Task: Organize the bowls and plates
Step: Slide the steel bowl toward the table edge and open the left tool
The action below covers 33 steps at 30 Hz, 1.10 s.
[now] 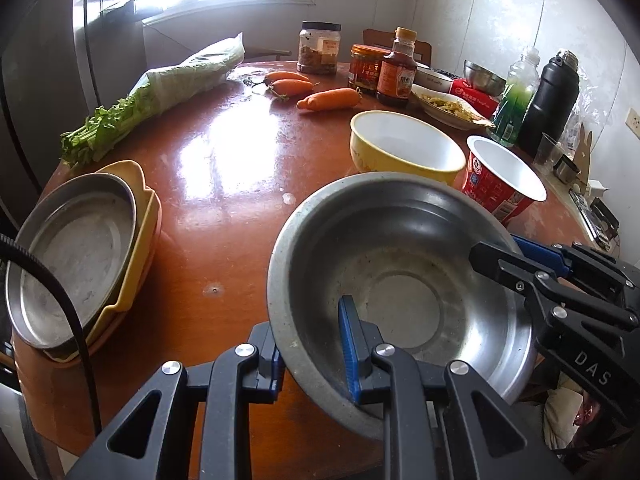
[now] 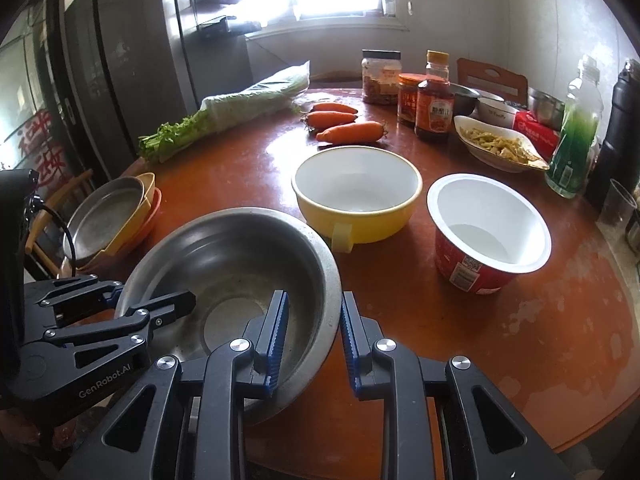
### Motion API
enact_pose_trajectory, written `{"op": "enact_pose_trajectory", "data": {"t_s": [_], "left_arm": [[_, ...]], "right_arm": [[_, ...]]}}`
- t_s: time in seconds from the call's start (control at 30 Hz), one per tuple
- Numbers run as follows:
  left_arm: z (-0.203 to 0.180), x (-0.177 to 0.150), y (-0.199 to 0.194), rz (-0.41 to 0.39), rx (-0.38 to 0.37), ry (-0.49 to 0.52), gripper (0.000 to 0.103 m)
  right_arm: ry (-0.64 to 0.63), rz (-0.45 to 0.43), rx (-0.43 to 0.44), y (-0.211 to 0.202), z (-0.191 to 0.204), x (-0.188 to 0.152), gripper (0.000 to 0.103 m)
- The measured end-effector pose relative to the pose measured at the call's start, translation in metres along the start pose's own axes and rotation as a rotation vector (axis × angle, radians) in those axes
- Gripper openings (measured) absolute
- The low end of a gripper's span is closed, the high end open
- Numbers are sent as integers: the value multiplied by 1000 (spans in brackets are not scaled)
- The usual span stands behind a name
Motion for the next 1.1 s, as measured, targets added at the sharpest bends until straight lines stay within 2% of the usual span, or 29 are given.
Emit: {"op": "enact_pose_trajectory", "data": {"t_s": [0.53, 0.83, 1.03, 1.1], "left_arm": [[5, 9, 12, -21, 8, 16, 23], [4, 10, 13, -19, -11, 11, 25], [2, 13, 7, -37, -4, 19, 37], [1, 13, 4, -47, 4, 18, 45]], "right_arm": [[13, 31, -27, 15, -1, 3, 27], [70, 59, 22, 16, -11, 4, 29], [110, 43, 44, 8, -17, 5, 39], [123, 38, 48, 6, -19, 6, 39]]}}
Point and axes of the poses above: each gripper's, at about its wrist camera, not at the fingertips, and y roughly the way its jaws point, z to its left, x to its top, the point moved 3 cm from there along y, roughly the way its jaws point, and after that the axes turned 15 degrees about -x, right-handed, at the moved point
